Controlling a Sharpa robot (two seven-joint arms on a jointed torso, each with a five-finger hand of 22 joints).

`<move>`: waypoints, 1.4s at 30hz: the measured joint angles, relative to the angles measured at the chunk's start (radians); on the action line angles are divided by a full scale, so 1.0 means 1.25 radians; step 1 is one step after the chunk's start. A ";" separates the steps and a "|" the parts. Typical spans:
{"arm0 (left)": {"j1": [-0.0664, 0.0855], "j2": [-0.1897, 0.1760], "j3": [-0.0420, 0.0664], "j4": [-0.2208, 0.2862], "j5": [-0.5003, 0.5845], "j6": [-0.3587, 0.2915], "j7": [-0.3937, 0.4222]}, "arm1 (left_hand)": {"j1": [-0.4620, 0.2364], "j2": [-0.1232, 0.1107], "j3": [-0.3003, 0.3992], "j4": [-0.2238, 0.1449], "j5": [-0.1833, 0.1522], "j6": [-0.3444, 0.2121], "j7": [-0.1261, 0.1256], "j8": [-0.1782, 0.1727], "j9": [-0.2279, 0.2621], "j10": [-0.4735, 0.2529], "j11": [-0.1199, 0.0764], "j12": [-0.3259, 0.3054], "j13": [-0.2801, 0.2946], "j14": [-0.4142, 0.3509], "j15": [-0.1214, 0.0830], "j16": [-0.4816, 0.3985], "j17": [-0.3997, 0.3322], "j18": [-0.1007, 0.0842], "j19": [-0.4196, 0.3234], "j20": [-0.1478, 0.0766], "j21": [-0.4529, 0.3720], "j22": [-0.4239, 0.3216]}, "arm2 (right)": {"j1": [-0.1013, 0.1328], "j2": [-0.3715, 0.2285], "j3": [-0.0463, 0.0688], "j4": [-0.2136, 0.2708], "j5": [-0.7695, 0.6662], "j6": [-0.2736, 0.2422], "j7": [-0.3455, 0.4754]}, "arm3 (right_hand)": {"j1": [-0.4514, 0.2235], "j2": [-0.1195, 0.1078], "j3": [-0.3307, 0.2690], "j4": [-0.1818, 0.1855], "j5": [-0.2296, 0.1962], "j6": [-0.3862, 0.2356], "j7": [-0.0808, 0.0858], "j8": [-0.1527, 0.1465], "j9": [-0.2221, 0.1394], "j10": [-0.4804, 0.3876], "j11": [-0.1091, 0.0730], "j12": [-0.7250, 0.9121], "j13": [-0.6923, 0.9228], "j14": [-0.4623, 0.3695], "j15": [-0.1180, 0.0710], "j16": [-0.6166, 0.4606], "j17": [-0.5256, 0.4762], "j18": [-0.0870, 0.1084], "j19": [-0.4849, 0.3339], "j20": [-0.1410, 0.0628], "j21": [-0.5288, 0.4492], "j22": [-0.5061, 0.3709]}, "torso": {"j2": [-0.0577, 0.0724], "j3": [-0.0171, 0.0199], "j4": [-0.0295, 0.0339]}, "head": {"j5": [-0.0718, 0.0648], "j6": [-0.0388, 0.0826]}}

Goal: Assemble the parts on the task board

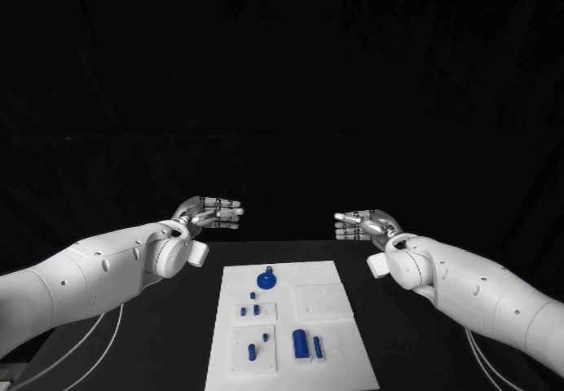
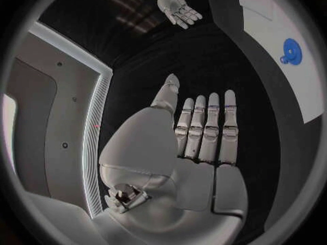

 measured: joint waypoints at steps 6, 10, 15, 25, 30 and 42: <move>-0.003 -0.005 0.005 0.009 0.002 -0.003 0.000 | -0.194 -0.005 0.037 0.032 -0.048 -0.406 -0.036 -0.028 -0.026 -0.301 -0.033 -0.027 -0.024 -0.321 -0.044 -0.028 -0.026 -0.064 -0.373 -0.085 -0.023 -0.213 | 0.001 -0.005 -0.006 0.011 0.004 -0.003 0.001 | -0.164 -0.034 0.004 0.076 -0.102 -0.322 -0.047 -0.027 -0.026 -0.279 -0.052 -0.026 -0.023 -0.224 -0.049 -0.030 -0.026 -0.055 -0.366 -0.070 -0.027 -0.030 | 0.002 0.0010 0.0000 | 0.000 0.001; -0.019 -0.018 0.022 0.055 0.002 -0.020 0.001 | -0.346 -0.013 0.059 0.048 -0.071 -0.605 -0.053 -0.037 -0.038 -0.572 -0.050 -0.036 -0.036 -0.576 -0.065 -0.037 -0.039 -0.108 -0.561 -0.136 -0.034 -0.277 | 0.007 -0.021 -0.022 0.055 0.014 -0.021 0.004 | -0.509 -0.052 0.008 0.112 -0.151 -0.571 -0.072 -0.035 -0.038 -0.568 -0.078 -0.034 -0.034 -0.544 -0.073 -0.040 -0.038 -0.076 -0.586 -0.106 -0.044 -0.043 | 0.015 0.0018 0.0021 | 0.001 0.000; -0.053 -0.045 0.054 0.146 0.005 -0.073 0.012 | -0.736 -0.018 0.068 0.057 -0.081 -0.712 -0.062 -0.042 -0.044 -0.720 -0.059 -0.042 -0.042 -0.715 -0.077 -0.043 -0.045 -0.120 -0.662 -0.164 -0.041 -0.312 | 0.015 -0.051 -0.057 0.146 0.044 -0.070 0.024 | -0.748 -0.062 0.010 0.129 -0.178 -0.711 -0.085 -0.044 -0.045 -0.734 -0.092 -0.040 -0.040 -0.735 -0.086 -0.046 -0.044 -0.095 -0.708 -0.126 -0.051 -0.050 | 0.041 0.0044 0.0066 | 0.004 -0.001; -0.139 -0.117 0.136 0.394 0.025 -0.282 0.068 | -1.048 -0.020 0.077 0.062 -0.085 -0.779 -0.067 -0.046 -0.048 -0.815 -0.066 -0.045 -0.045 -0.804 -0.085 -0.046 -0.049 -0.133 -0.722 -0.183 -0.047 -0.335 | 0.040 -0.139 -0.146 0.406 0.172 -0.264 0.120 | -0.903 -0.068 0.012 0.139 -0.194 -0.797 -0.095 -0.045 -0.049 -0.839 -0.101 -0.044 -0.044 -0.857 -0.095 -0.049 -0.047 -0.107 -0.782 -0.139 -0.055 -0.054 | 0.067 0.0075 0.0114 | 0.005 -0.001; -0.163 -0.138 0.159 0.468 0.035 -0.381 0.099 | -1.101 -0.021 0.077 0.062 -0.088 -0.791 -0.069 -0.046 -0.048 -0.830 -0.065 -0.045 -0.046 -0.819 -0.086 -0.046 -0.049 -0.138 -0.737 -0.185 -0.047 -0.338 | 0.050 -0.168 -0.175 0.497 0.239 -0.365 0.172 | -0.935 -0.070 0.015 0.142 -0.197 -0.816 -0.095 -0.048 -0.049 -0.860 -0.103 -0.044 -0.045 -0.881 -0.097 -0.049 -0.048 -0.107 -0.799 -0.142 -0.058 -0.055 | 0.070 0.0075 0.0117 | 0.005 -0.001; -0.172 -0.146 0.167 0.495 0.048 -0.473 0.132 | -1.114 -0.021 0.077 0.062 -0.088 -0.793 -0.070 -0.046 -0.048 -0.835 -0.066 -0.045 -0.046 -0.823 -0.086 -0.046 -0.049 -0.145 -0.739 -0.185 -0.047 -0.339 | 0.054 -0.184 -0.189 0.544 0.312 -0.473 0.230 | -0.935 -0.070 0.015 0.142 -0.197 -0.816 -0.095 -0.048 -0.050 -0.860 -0.103 -0.044 -0.045 -0.881 -0.097 -0.049 -0.049 -0.107 -0.799 -0.142 -0.058 -0.055 | 0.070 0.0077 0.0117 | 0.005 -0.001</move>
